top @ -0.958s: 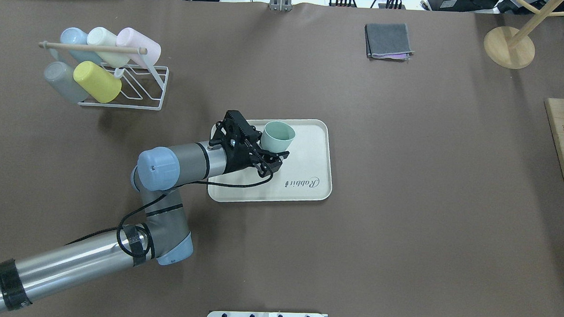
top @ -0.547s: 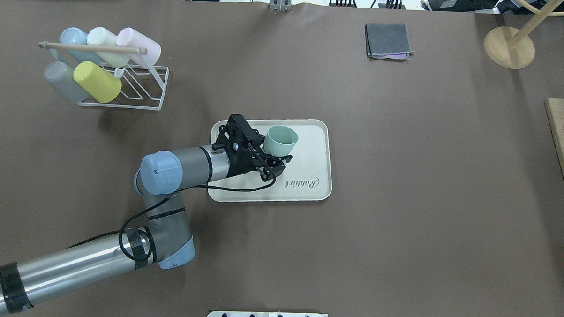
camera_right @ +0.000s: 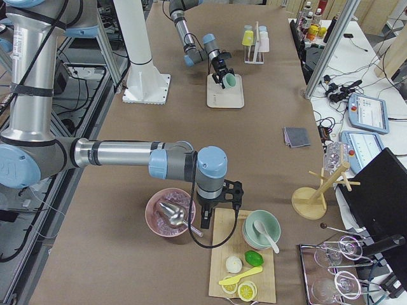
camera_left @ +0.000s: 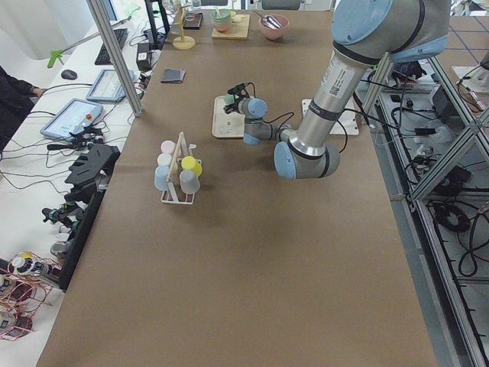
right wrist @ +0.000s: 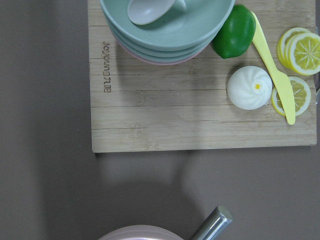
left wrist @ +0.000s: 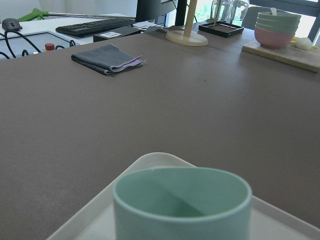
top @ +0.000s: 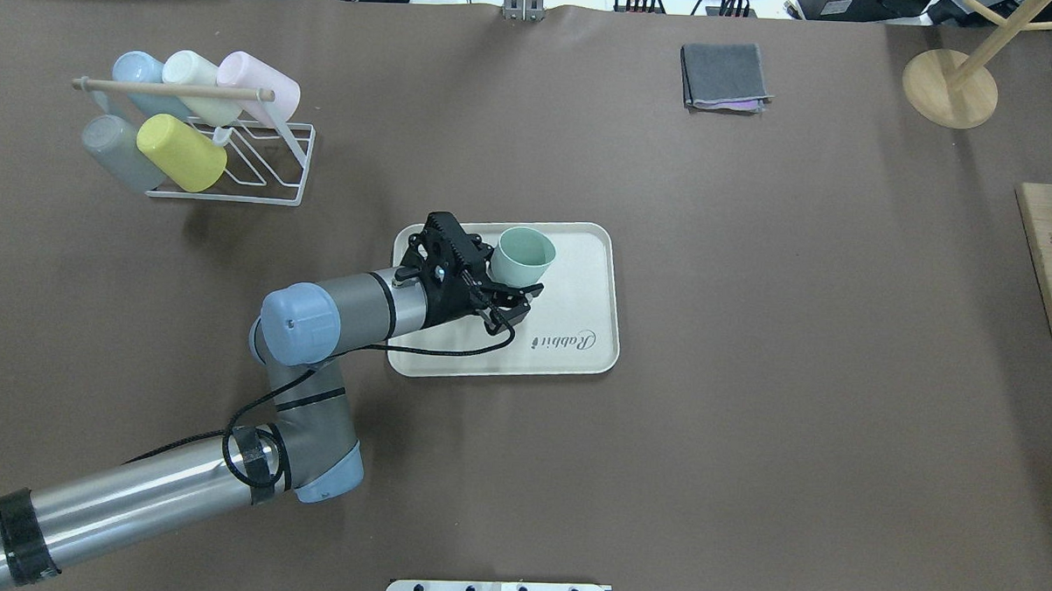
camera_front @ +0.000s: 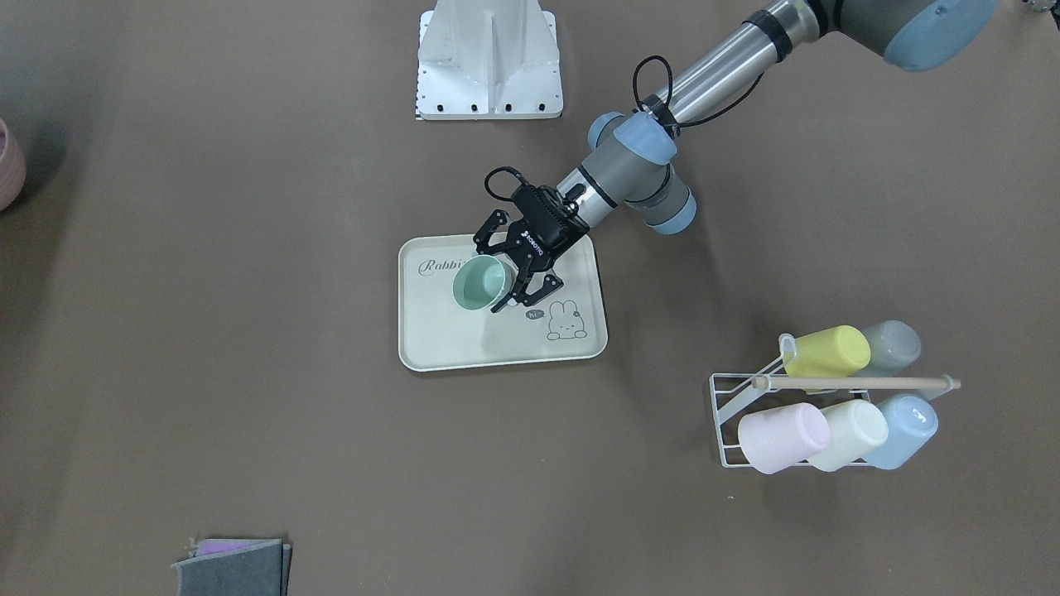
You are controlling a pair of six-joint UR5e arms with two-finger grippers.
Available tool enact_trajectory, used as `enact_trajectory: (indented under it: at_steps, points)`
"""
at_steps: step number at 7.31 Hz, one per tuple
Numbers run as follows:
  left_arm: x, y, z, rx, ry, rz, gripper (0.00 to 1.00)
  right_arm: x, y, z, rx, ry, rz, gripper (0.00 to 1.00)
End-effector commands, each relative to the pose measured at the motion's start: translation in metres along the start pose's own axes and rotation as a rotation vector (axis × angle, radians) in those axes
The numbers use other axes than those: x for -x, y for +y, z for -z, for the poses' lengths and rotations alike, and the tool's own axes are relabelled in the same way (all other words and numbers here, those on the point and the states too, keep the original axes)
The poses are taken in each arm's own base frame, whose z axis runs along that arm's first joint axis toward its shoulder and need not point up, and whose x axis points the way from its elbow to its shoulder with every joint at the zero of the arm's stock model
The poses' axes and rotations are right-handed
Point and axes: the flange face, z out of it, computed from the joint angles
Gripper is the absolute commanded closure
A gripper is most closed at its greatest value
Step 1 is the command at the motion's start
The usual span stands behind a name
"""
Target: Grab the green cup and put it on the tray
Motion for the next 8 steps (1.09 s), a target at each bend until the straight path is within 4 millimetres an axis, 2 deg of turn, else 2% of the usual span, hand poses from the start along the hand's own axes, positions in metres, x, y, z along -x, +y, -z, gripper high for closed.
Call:
enact_trajectory:
  at_steps: [1, 8]
  points:
    - [0.0006, -0.0005, 0.0012, -0.009, -0.003, -0.03, 0.25, 0.0008, -0.0014, 0.0011, -0.003, 0.001, 0.001, 0.0]
    - [-0.0028, -0.0075, 0.0037, -0.026, 0.006, -0.03, 0.21, -0.0002, -0.0084, -0.0011, 0.002, 0.001, -0.002, 0.0]
